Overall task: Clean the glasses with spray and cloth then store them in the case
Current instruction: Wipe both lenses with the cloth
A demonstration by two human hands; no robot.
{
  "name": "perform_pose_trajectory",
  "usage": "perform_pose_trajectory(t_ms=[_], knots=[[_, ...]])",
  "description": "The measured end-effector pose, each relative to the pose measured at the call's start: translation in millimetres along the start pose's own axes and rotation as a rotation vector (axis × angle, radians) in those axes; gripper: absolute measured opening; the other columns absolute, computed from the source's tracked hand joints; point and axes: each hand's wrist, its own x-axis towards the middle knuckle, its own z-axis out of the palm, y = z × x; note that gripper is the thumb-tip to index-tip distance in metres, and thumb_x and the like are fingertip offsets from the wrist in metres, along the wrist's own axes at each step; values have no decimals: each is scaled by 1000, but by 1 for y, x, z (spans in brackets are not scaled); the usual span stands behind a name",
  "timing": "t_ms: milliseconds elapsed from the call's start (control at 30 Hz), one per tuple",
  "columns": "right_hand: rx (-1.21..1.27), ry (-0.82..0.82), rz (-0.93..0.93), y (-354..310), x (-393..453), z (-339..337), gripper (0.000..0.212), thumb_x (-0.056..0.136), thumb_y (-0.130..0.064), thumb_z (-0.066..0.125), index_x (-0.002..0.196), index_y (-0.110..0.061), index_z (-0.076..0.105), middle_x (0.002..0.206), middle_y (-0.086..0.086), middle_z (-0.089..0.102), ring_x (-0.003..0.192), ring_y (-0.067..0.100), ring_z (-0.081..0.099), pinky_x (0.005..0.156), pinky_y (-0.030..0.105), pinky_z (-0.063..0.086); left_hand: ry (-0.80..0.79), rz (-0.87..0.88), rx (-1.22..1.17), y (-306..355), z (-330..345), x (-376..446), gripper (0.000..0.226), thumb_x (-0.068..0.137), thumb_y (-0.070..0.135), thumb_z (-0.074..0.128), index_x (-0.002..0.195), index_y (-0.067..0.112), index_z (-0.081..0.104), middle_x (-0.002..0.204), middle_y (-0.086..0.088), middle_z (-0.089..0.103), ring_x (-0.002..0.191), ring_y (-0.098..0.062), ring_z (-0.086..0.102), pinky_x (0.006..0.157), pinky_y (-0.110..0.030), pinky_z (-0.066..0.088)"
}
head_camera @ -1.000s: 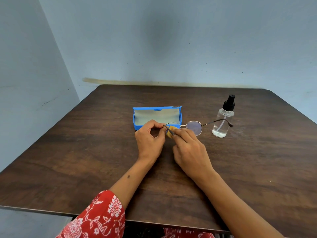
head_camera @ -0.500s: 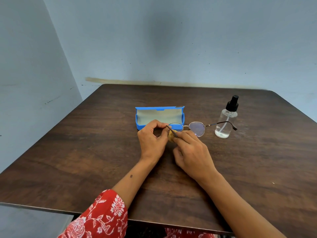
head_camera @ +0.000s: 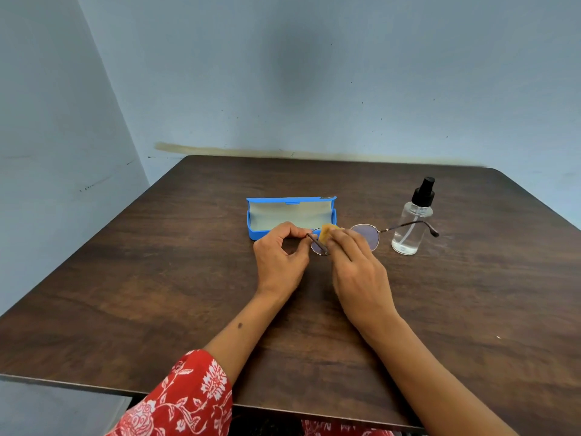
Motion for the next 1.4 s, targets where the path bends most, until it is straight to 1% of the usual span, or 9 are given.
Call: perform_pose_trajectory(t_ms=[100, 200, 300, 433, 567, 800, 1033, 1167, 1400], knots=[[-50, 9, 14, 2, -1, 2, 33, 85, -2, 45, 112, 5, 64, 113, 15, 64, 109, 26, 56, 88, 30, 51, -15, 15, -8, 0, 1, -1, 15, 71, -4, 74, 70, 9, 68, 70, 10, 68, 72, -7, 66, 72, -14, 51], [-14, 15, -63, -2, -1, 0, 35, 82, -2, 40, 105, 4, 67, 103, 13, 67, 98, 28, 63, 83, 33, 53, -15, 2, -18, -1, 0, -1, 10, 72, -2, 75, 71, 6, 69, 71, 3, 69, 73, -9, 67, 73, -16, 52], [22, 13, -122, -4, -1, 0, 35, 81, -5, 40, 99, 2, 69, 97, 10, 68, 90, 27, 64, 81, 34, 53, -32, 14, -11, 1, -1, -1, 11, 73, -1, 74, 72, 8, 69, 72, 6, 68, 75, -7, 66, 72, -13, 51], [-68, 27, -23, 0, 1, 2, 32, 86, -3, 42, 104, 4, 67, 104, 14, 67, 100, 27, 62, 86, 32, 52, -27, 18, 1, -2, 0, -1, 10, 71, -3, 75, 72, 5, 69, 72, 2, 70, 72, -8, 67, 73, -22, 54], [-75, 7, -26, -1, 2, 2, 37, 83, -4, 38, 105, 4, 67, 106, 16, 67, 100, 29, 63, 85, 33, 54, -42, 20, 15, 1, 0, -1, 10, 71, -2, 75, 71, 6, 69, 73, 2, 70, 73, -5, 66, 72, -13, 51], [57, 23, -69, -4, -2, -1, 34, 76, -7, 41, 93, -1, 70, 93, 9, 68, 92, 20, 52, 83, 29, 44, -33, -24, -12, -1, 0, -1, 23, 72, -1, 75, 67, 19, 63, 73, -2, 71, 72, -12, 67, 72, -20, 53], [-40, -10, -5, -2, 1, 2, 35, 85, -7, 40, 104, 2, 69, 107, 14, 67, 98, 27, 63, 81, 32, 54, -51, 27, 16, 0, 1, -2, 7, 72, -1, 75, 70, 2, 69, 74, -3, 72, 74, -12, 67, 71, -13, 51], [33, -34, -13, -6, -1, -2, 39, 78, -8, 39, 99, -2, 71, 97, 8, 70, 92, 24, 62, 81, 26, 45, -49, -20, 1, 0, 0, -2, 8, 72, 1, 76, 71, 1, 69, 73, -3, 71, 72, -11, 68, 71, -18, 54], [101, -73, -73, -7, -2, -11, 32, 72, -13, 42, 83, -5, 71, 88, 5, 70, 82, 22, 63, 72, 25, 46, -11, -72, 1, -1, -2, -1, 35, 73, 1, 75, 62, 29, 58, 71, 0, 70, 71, -11, 68, 70, -21, 55]])
